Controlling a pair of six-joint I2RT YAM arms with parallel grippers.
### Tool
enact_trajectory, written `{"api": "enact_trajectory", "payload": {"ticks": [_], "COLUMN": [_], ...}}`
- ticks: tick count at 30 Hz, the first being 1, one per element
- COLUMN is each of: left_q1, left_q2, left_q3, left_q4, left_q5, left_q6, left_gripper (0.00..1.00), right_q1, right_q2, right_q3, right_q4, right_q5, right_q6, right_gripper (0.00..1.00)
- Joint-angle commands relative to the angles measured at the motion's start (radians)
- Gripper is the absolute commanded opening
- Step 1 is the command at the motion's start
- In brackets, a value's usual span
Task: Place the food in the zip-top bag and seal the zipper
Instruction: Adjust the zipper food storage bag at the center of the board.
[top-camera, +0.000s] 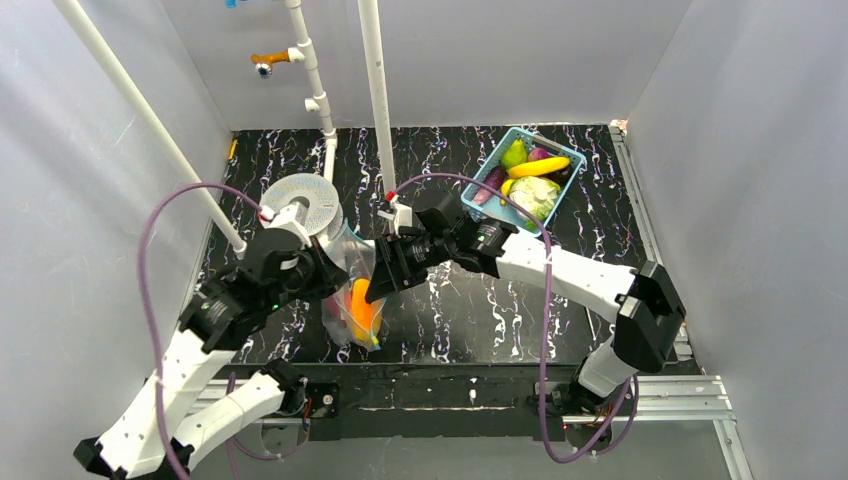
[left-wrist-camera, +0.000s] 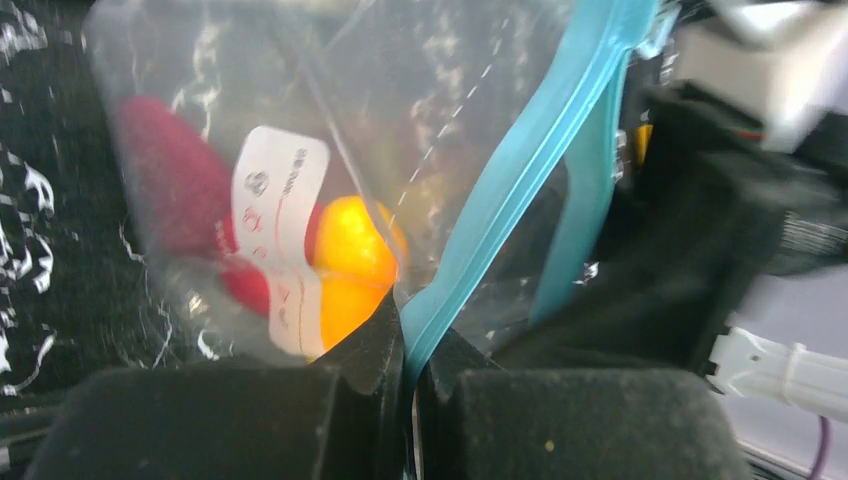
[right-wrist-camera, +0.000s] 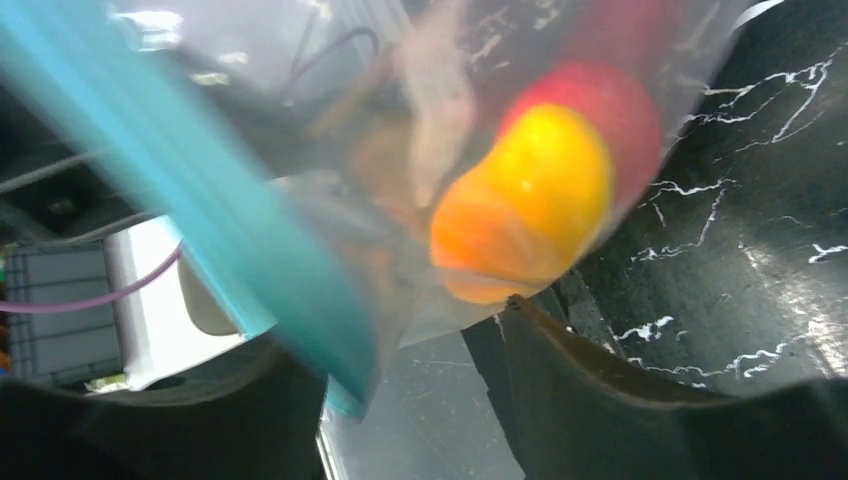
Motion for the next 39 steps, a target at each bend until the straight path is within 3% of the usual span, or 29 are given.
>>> {"api": "enact_trajectory", "payload": {"ticks": [1,5,14,18,19,22,23,26,30,35,39], "left_q1": [-0.003,-0.003,-0.003,-0.003,-0.003,-0.003,-0.003,-0.003,-0.003,-0.003,-0.001], "left_q2": [-0.002,-0.024,-0.016,-0.028,-0.028,-0.024,-0.024,-0.033,-0.074,-0.151,-0.096], "left_q3": [-0.113,-0.164,-0.158,-0.144,-0.132,-0.063,-0.025,0.082,0.129,-0.127,-0.256], "left_q4": [0.054,0.102,0.123,0.124,0.121,0.097,0.078,0.007,-0.053,0.019,0.010], "left_q5": [0.030,0.046,0.058,0.054,0.057,0.087,0.106,0.142,0.108,0.052,0.067], "left_q6": [-0.095,-0.124,-0.130,-0.134,-0.131,-0.095,-0.077,-0.074,-0.210,-0.423,-0.487], "left_gripper": [0.00,0.00,0.00,0.00,0.00,0.00,0.00,0.00,0.00,0.00,0.00], "right_q1": [0.032,0.081,0.187,0.201,0.200,0.174,0.159,0.122,0.094,0.042,0.017], "right_q2": [-0.087,-0.135,-0.167,-0.162,-0.162,-0.168,-0.170,-0.179,-0.206,-0.191,-0.166], "right_q3": [-0.066,-0.116,-0.151,-0.129,-0.124,-0.082,-0.046,0.078,0.130,-0.098,-0.207], "right_q4": [0.004,0.009,-0.045,-0.011,0.018,0.080,0.102,0.083,0.105,0.469,0.444], "right_q5": [0.031,0.103,0.298,0.241,0.210,0.070,0.005,-0.109,-0.145,-0.200,-0.161], "right_q6": [-0.001,0.006,0.073,0.062,0.067,0.121,0.145,0.222,0.319,0.580,0.496], "right_gripper": [0.78,0.90,0.86,0.69,0.57,0.08,0.02,0.01,0.01,0.01,0.01]}}
